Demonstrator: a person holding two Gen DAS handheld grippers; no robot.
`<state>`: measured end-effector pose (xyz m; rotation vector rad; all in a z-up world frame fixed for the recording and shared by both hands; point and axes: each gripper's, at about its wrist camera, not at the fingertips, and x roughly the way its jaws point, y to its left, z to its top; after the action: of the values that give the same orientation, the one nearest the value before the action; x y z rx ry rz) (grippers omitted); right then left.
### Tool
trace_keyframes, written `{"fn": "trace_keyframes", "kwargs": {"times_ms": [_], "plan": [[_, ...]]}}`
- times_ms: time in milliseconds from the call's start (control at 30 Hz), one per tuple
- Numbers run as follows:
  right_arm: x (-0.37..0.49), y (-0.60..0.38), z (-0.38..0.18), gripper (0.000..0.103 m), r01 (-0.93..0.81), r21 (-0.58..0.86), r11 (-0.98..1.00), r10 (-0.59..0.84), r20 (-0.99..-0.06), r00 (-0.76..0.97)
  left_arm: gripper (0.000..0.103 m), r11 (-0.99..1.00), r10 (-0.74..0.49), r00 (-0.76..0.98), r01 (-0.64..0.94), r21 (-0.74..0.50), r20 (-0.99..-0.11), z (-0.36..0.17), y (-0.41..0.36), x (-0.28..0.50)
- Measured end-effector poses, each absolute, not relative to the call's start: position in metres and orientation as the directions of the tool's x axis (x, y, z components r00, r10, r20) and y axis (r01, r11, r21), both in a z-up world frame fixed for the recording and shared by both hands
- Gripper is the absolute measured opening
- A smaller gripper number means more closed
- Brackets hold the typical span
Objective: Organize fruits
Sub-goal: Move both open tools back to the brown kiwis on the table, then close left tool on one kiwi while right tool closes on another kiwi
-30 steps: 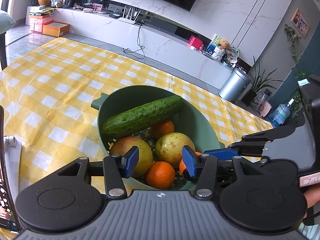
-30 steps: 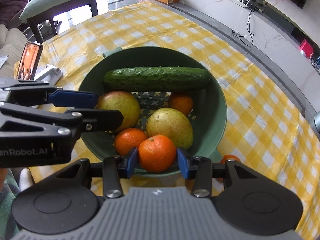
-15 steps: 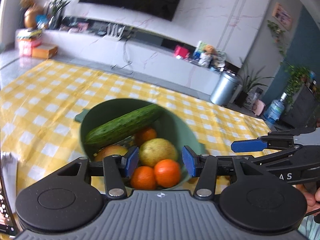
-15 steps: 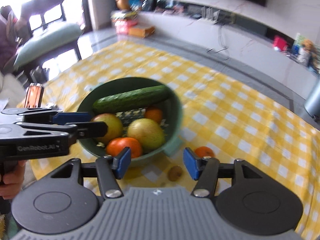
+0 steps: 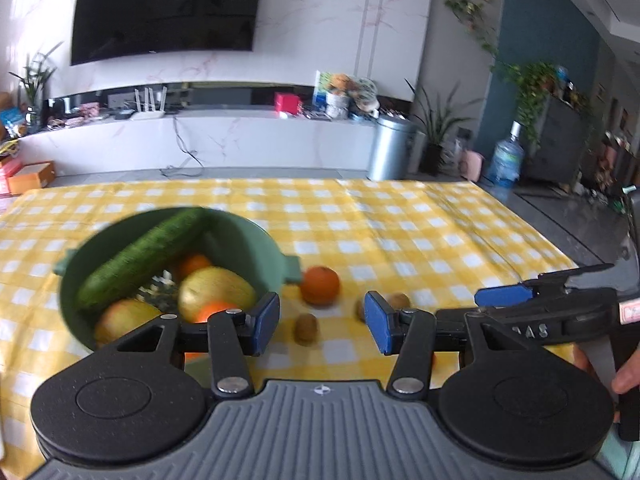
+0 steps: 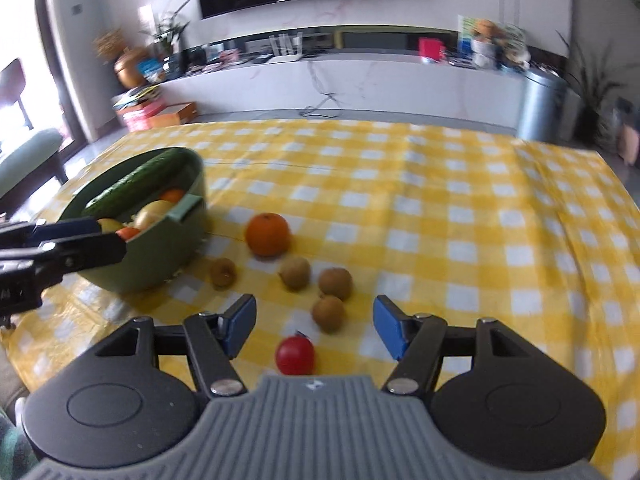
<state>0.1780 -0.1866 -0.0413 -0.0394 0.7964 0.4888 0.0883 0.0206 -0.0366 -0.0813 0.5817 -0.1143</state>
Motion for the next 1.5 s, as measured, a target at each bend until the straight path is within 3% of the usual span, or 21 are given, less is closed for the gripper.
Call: {"fn": "trace_keyframes", "kwargs": {"times_ms": [333, 567, 867, 1167, 1500], "plan": [[0.198, -0.199, -0.059, 0.061, -0.333, 0.264, 0.905, 0.418, -0.701, 0.579, 0.053, 0.996, -0.053, 0.793, 0.088, 0.028, -0.607, -0.068, -0.007, 0.103], [0.21, -0.194, -0.07, 0.044, -0.313, 0.3, 0.901, 0.43, -0.71, 0.558, 0.049, 0.992, 0.035, 0.788, 0.045, 0.115, -0.615, -0.089, -0.023, 0.122], [0.218, -0.177, -0.08, 0.029, -0.353, 0.262, 0.898, 0.425, -0.727, 0.539, 0.044, 0.993, 0.075, 0.756, 0.004, 0.12, -0.65, -0.103, -0.023, 0.137], [0.224, -0.174, -0.087, 0.028, -0.333, 0.25, 0.909, 0.4, -0.751, 0.526, 0.044, 0.98, 0.171, 0.757, -0.064, 0.189, -0.631, -0.109, -0.035, 0.144], [0.225, -0.173, -0.09, 0.021, -0.332, 0.256, 0.908, 0.402, -0.757, 0.515, 0.036, 0.987, 0.154, 0.748, -0.087, 0.134, -0.646, -0.112, -0.029, 0.152]]}}
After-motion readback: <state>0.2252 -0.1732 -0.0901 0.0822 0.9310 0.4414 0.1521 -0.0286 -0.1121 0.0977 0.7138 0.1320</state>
